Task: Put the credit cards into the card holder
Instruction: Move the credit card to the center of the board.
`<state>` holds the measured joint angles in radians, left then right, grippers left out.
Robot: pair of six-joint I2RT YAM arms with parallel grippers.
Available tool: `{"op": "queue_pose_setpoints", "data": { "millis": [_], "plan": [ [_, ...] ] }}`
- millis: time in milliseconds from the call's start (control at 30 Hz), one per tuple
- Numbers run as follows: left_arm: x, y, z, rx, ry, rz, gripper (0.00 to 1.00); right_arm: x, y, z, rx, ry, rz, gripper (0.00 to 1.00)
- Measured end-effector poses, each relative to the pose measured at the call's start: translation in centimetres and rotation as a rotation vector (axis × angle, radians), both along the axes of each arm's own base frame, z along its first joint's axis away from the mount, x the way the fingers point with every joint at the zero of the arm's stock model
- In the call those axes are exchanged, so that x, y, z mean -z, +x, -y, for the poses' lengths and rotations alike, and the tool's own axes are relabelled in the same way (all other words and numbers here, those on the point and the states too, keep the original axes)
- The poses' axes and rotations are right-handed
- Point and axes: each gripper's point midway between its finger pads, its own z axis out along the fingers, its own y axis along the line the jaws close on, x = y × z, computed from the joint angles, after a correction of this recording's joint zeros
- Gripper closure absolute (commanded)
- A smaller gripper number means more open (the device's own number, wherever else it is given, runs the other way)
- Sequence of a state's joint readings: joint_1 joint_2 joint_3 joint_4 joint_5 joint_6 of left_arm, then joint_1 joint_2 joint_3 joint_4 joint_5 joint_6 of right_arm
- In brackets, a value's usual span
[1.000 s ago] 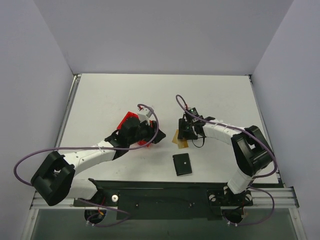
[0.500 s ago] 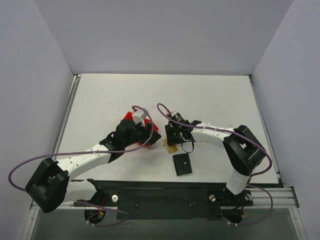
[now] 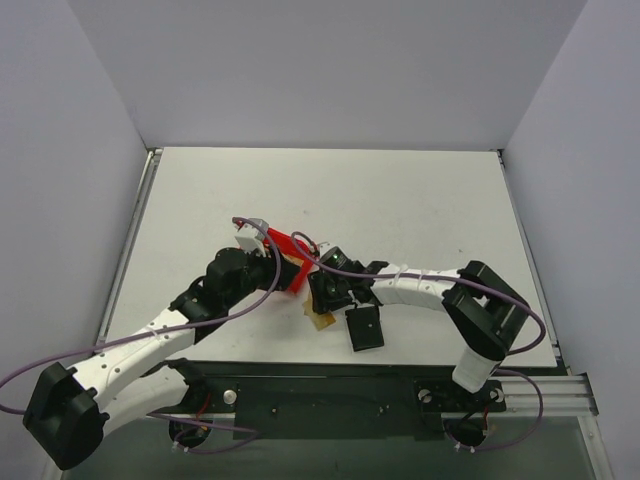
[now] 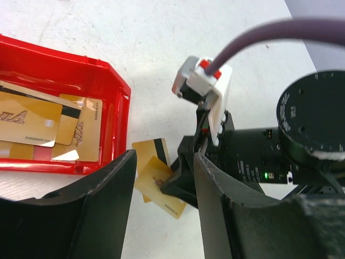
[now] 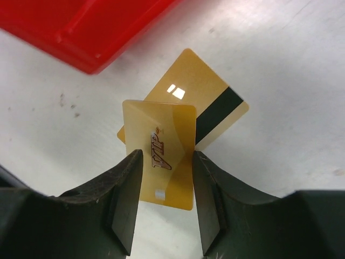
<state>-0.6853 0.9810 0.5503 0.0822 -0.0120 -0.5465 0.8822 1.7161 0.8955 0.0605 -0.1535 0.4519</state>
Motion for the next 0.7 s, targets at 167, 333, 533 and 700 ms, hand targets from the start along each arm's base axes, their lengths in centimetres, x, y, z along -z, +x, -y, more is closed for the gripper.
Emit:
{"op": "queue_pose_setpoints", "data": {
  "millis": [167,333,533,700],
  "plan": [
    [-0.9,-0.2,-1.1,-0.043,-0.002,0.023,0.43,-0.1,-2.9,-0.7,-0.039,0.022,-0.027,0.61],
    [-0.5,-0.3,-1.7,-0.066,0.005,0.009,0.43,-0.1,-5.0,-0.5,-0.064,0.013,-0.049,0.59],
    [0.5,-0.6,-2.0,-0.074,0.019,-0.016,0.43,-0.1,-5.7,-0.4,-0.076,0.011,-0.052,0.61],
    [0.8,-0.6,-2.3,-0.088,0.033,-0.025,0.43,0.0,-6.2,-1.3,-0.111,0.024,-0.041,0.64]
  ]
}}
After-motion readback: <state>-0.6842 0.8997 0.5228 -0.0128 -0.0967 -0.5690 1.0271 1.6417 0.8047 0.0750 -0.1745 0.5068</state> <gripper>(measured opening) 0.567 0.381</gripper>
